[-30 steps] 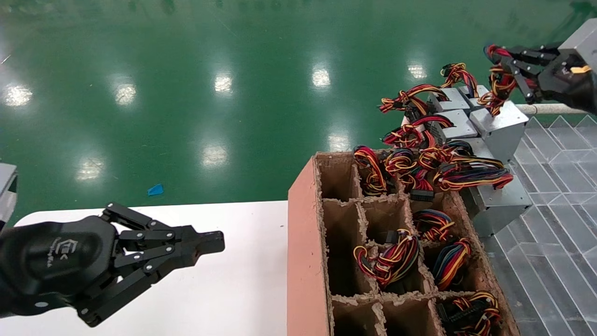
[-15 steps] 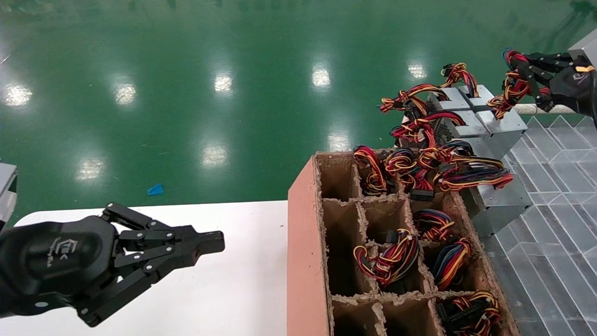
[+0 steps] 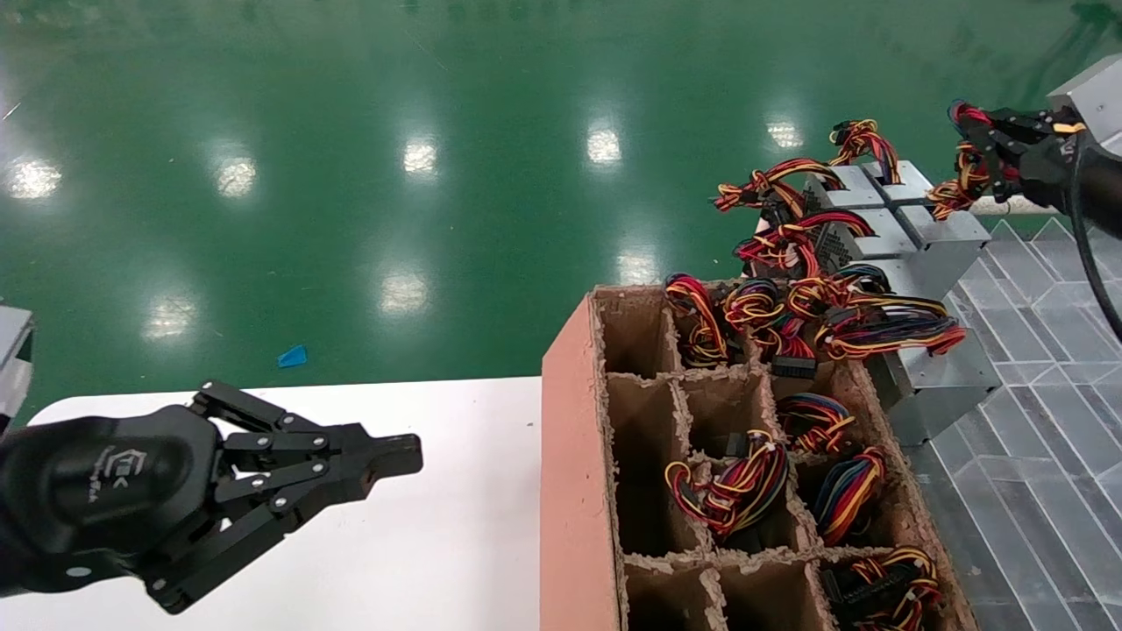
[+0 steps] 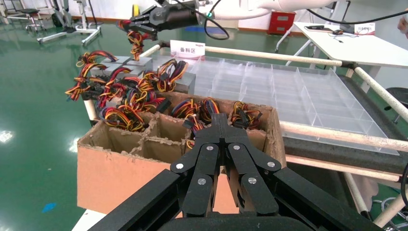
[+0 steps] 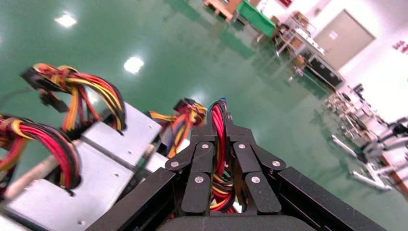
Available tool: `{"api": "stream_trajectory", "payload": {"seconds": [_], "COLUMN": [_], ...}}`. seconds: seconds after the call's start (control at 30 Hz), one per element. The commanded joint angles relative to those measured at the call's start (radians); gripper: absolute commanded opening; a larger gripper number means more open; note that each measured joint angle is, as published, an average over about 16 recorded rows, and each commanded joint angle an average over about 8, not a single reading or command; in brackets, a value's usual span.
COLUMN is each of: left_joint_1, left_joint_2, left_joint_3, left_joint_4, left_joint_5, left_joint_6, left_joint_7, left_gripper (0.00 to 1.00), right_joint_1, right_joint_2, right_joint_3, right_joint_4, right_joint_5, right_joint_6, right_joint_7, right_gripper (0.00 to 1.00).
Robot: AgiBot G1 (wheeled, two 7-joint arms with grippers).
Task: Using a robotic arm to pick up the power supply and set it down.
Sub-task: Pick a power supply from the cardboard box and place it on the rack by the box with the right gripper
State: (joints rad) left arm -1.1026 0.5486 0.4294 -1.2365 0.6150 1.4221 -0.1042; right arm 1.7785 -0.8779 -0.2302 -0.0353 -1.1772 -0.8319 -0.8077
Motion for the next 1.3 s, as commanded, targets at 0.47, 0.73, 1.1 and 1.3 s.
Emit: {"api": "stream_trajectory", "payload": {"seconds": [0.47,0.73,1.1,1.3], "left_joint_1": [0.0,0.0,0.0,0.0], "left_joint_2": [0.0,0.0,0.0,0.0], "left_joint_3": [0.0,0.0,0.0,0.0], "left_joint_4": [0.0,0.0,0.0,0.0], "left_joint_5": [0.0,0.0,0.0,0.0], "left_joint_6": [0.0,0.0,0.0,0.0], "left_joint_7": [0.0,0.0,0.0,0.0], "left_gripper": [0.0,0.0,0.0,0.0], "right_joint_1": [-0.001,-0.002,0.007,0.015], "right_joint_2": [-0.025,-0.017,-0.001,0.014], "right_joint_3": [0.015,0.011,0.01,0.018], "right_joint_4": [0.01,0.022,0.041,0.057], "right_joint_5": [0.022,0.017,0.015,0.026], "right_joint_6": [0.105,0.046,-0.006,-0.063], "right_joint_7": [0.063,0.088,0.093,0.087], "right_gripper": [1.0,1.0,1.0,1.0]}}
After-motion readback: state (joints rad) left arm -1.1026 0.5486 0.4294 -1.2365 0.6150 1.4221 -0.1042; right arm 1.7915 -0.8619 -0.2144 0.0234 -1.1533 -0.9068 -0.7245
